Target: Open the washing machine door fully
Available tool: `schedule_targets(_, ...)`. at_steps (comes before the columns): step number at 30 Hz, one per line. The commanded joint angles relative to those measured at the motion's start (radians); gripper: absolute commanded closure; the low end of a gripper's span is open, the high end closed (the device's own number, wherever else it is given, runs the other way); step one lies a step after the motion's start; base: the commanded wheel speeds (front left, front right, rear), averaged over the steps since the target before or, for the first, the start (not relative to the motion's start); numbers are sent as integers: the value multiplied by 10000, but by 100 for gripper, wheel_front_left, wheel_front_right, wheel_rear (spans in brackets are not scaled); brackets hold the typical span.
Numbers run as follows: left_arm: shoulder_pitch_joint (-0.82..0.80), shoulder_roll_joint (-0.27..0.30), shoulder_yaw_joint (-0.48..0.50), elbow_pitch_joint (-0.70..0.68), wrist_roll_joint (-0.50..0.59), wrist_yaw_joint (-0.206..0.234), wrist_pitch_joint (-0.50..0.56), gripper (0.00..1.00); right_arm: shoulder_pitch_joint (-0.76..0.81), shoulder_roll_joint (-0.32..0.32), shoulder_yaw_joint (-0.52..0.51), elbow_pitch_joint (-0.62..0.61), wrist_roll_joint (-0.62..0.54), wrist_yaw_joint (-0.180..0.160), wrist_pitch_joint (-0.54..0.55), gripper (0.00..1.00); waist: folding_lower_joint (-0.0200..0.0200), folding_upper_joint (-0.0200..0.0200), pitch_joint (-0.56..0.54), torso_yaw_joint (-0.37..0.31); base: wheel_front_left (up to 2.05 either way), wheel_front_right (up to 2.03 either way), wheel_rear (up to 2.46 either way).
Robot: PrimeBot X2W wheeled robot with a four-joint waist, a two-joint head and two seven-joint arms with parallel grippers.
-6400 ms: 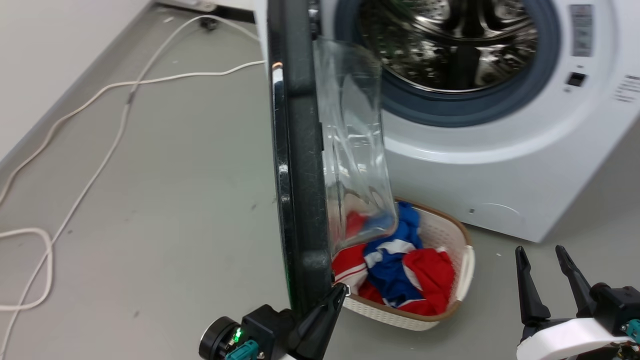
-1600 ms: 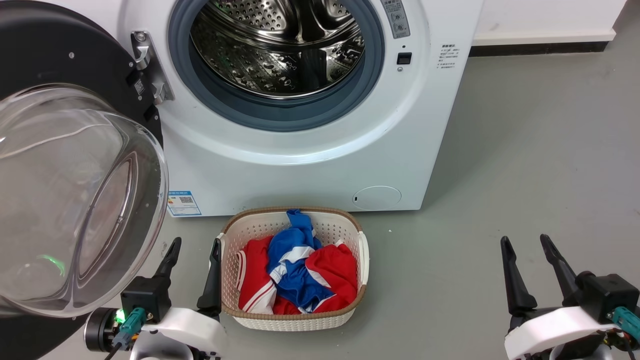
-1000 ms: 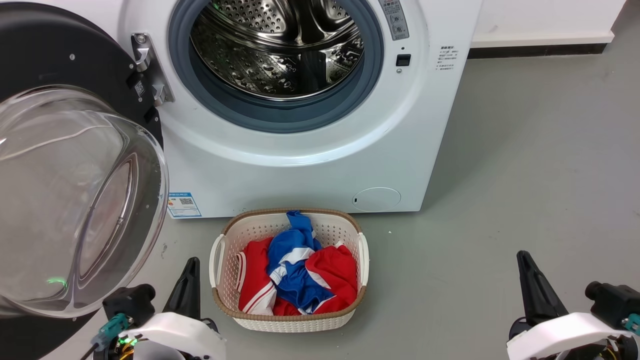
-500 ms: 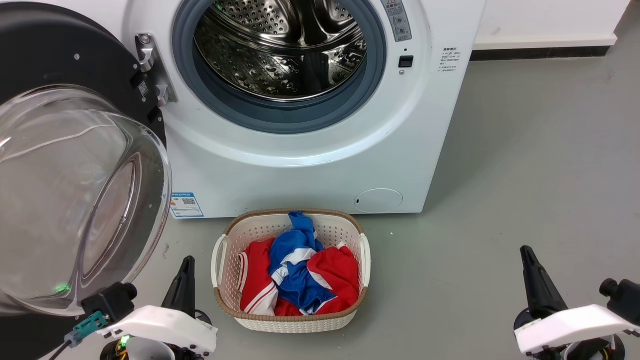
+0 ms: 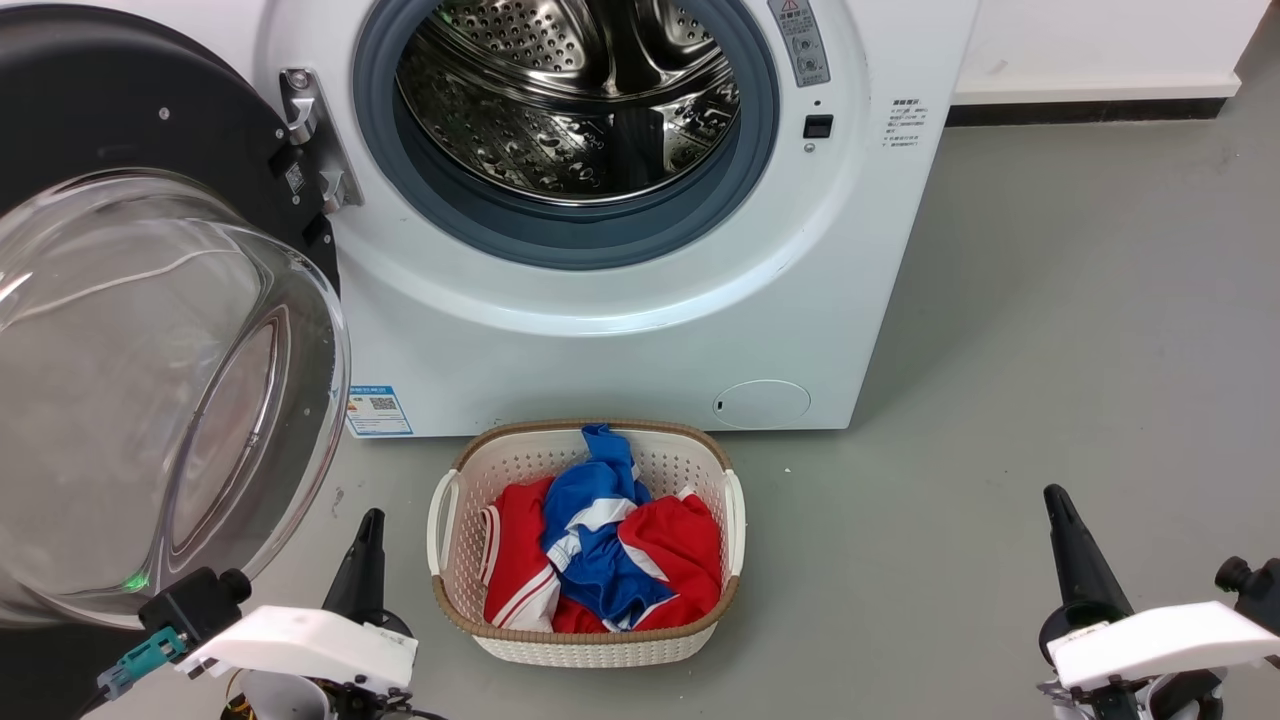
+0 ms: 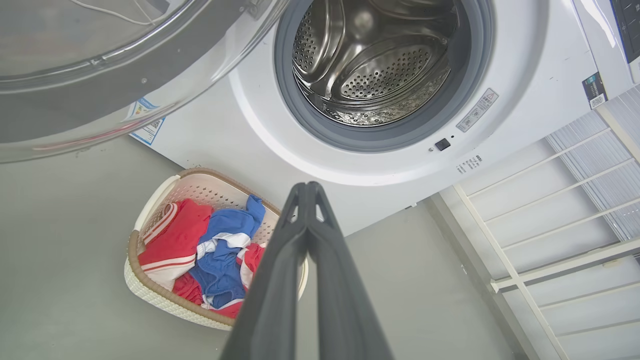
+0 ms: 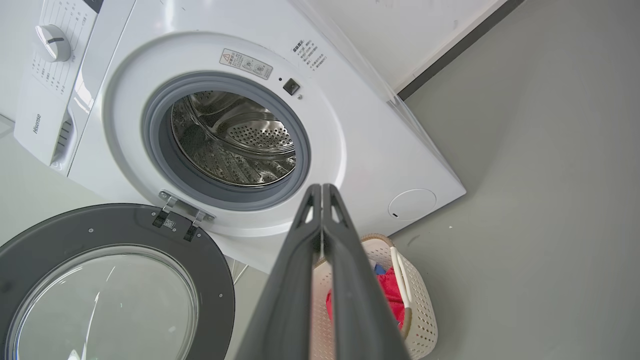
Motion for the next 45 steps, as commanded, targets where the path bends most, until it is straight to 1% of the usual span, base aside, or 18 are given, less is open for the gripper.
schedule_targets(1, -275, 7, 115, -74, -300, -69, 56, 100, -260, -74, -34, -59, 356, 1, 35, 100, 0, 0, -4, 7, 0, 0, 0)
schedule_targets(23, -404, -249, 619, 73, -2533, -391, 571, 100, -519, -78, -144, 228, 2843, 1, 424, 100, 0, 0, -63, 99, 0, 0, 0)
schedule_targets(45, -508, -478, 1057, 202, -4456, -668, 1012, 100, -742, -70, -258, 486, 4953, 2, 771, 100, 0, 0, -125, 196, 0, 0, 0)
